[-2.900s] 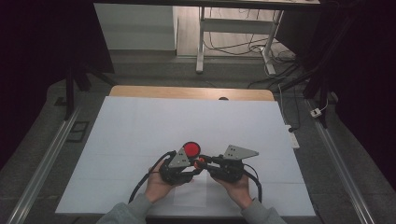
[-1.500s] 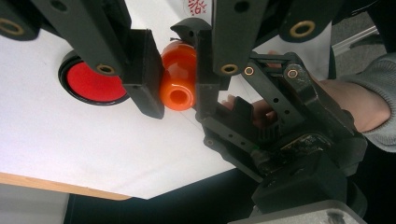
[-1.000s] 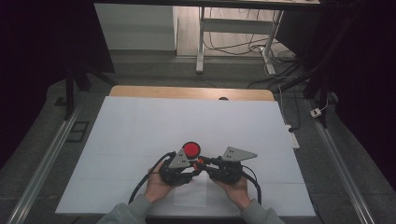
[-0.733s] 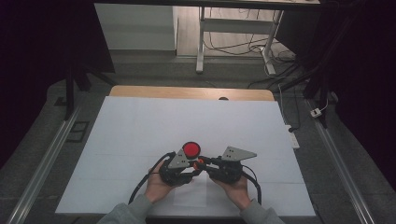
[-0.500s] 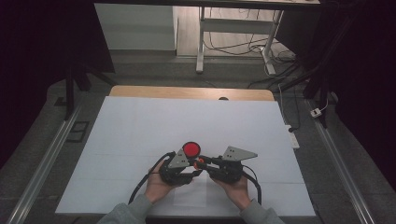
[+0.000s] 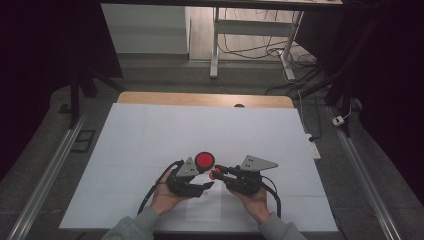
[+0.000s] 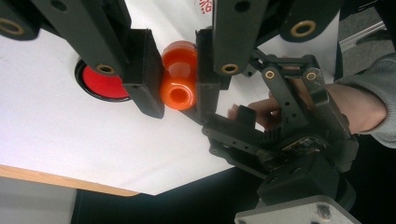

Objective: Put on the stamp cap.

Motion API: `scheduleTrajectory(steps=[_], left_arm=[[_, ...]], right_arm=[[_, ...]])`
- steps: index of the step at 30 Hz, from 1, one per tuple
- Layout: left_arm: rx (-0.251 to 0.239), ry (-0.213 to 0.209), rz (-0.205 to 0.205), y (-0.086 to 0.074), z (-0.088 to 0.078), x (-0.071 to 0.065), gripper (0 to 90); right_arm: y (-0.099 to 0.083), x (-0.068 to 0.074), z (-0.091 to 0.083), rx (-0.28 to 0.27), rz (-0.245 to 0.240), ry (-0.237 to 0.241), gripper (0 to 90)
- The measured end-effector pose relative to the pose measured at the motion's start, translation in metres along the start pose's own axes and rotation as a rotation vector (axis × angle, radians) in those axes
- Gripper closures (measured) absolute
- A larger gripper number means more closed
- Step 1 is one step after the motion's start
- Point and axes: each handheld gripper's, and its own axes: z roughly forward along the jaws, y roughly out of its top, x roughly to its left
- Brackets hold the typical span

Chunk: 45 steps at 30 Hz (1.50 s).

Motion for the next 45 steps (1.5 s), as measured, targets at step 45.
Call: scheduleTrajectory(steps=[45], left_arm=[[-0.008,0.188,-0.167,-0.076,-0.106,0.035,31.2]], right_arm=[[0.001,-0.013,-0.008,0.000,0.010,-0.057,72.5]])
